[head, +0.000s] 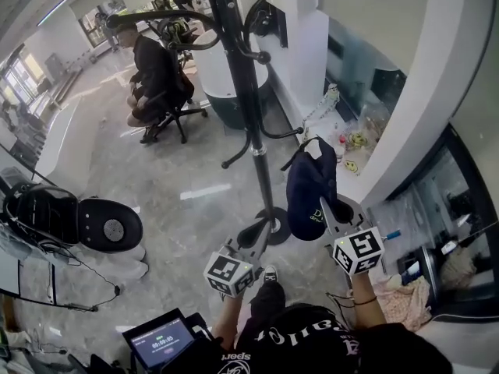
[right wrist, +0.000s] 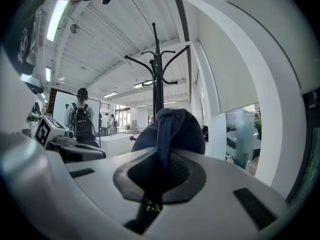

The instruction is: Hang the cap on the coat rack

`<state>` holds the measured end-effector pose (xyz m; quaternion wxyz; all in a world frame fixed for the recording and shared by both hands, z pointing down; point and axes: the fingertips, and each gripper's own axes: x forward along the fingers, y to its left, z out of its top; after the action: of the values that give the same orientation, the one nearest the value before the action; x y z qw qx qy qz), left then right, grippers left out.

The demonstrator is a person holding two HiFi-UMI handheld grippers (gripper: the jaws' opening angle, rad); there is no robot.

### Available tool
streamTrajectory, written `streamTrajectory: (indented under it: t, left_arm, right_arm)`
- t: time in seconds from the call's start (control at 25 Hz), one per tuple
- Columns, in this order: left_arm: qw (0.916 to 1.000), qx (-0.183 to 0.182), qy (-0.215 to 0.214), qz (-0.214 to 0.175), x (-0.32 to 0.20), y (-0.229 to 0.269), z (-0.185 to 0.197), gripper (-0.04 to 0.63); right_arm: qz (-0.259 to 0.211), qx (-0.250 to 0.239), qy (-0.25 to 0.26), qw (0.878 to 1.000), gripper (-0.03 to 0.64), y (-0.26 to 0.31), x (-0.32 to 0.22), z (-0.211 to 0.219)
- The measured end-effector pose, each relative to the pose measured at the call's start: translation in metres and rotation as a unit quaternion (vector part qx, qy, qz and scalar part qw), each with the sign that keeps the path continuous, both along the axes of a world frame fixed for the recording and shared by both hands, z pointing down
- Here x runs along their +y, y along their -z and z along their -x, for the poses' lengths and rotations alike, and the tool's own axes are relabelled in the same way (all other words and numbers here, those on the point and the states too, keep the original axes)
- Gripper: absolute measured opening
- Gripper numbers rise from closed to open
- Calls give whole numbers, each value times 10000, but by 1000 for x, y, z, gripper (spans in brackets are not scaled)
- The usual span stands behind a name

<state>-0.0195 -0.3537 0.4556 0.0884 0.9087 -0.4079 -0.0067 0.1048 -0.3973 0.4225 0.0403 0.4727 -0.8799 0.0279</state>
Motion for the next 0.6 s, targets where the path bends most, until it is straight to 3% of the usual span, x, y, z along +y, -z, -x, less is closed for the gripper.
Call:
streamTrajectory:
  t: [0.2,0.48,0.6]
  left_arm:
    - [9999,52,-130,-54,-48,9,11,5]
    - [9996,38,-268,36,-84,0,16,5]
    - [9997,39,-244,76,-94,0,22,5]
  right_arm:
    - [-44,-352,4,9994,23,9,-52,4]
    - [61,-1172,817,9897,23,-5,-93,9]
    - [296,-1230,789,9888,23,-19,-106,8]
